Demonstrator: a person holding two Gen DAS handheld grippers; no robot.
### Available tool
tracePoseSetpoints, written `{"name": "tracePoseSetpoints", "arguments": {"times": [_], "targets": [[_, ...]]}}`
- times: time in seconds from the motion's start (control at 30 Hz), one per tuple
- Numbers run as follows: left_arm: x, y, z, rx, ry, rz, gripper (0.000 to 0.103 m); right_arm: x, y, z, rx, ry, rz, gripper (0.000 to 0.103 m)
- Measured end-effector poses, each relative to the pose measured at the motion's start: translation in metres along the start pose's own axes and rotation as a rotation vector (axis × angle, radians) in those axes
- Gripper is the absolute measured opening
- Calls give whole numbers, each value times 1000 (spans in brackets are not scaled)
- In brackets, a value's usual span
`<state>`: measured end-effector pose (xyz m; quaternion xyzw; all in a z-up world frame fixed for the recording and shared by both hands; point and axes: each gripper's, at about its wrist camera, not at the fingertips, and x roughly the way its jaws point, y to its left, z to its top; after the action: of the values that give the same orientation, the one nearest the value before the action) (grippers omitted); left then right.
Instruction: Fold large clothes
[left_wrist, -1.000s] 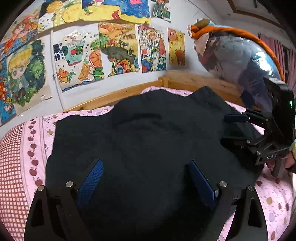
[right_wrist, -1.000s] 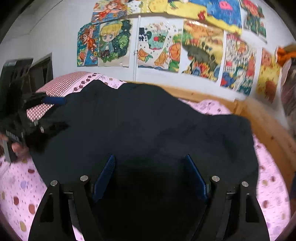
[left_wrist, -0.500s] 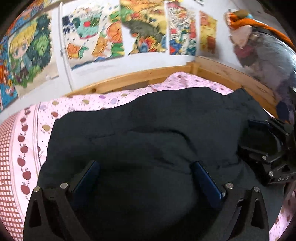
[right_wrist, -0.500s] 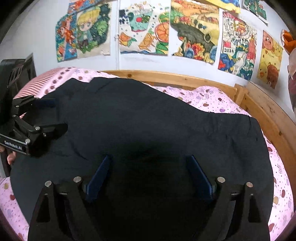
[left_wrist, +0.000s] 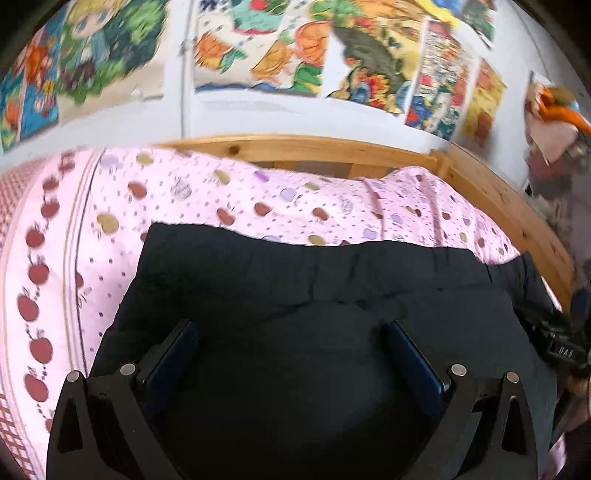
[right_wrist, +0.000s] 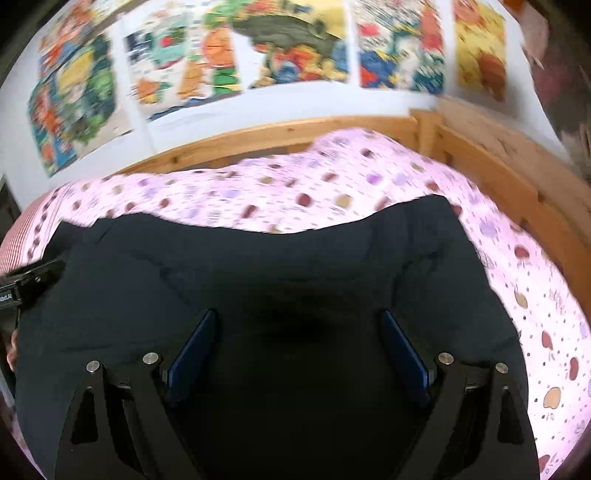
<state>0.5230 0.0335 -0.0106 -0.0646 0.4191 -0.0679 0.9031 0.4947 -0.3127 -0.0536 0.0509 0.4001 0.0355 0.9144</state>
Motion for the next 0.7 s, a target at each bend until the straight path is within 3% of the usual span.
{"name": "tracePoseSetpoints", "arguments": {"times": [0.3,0.47,0.7], "targets": [[31,0,-6,-17,45,-13,103,28,-7,-12,41,26,59,88],[37,6,-9,-46,40,-49,103,34,-7,-11,53,16,74,88],[37,2,-14,-29,16,-25,103,34,-9,-15,55,-3,74,88]]}}
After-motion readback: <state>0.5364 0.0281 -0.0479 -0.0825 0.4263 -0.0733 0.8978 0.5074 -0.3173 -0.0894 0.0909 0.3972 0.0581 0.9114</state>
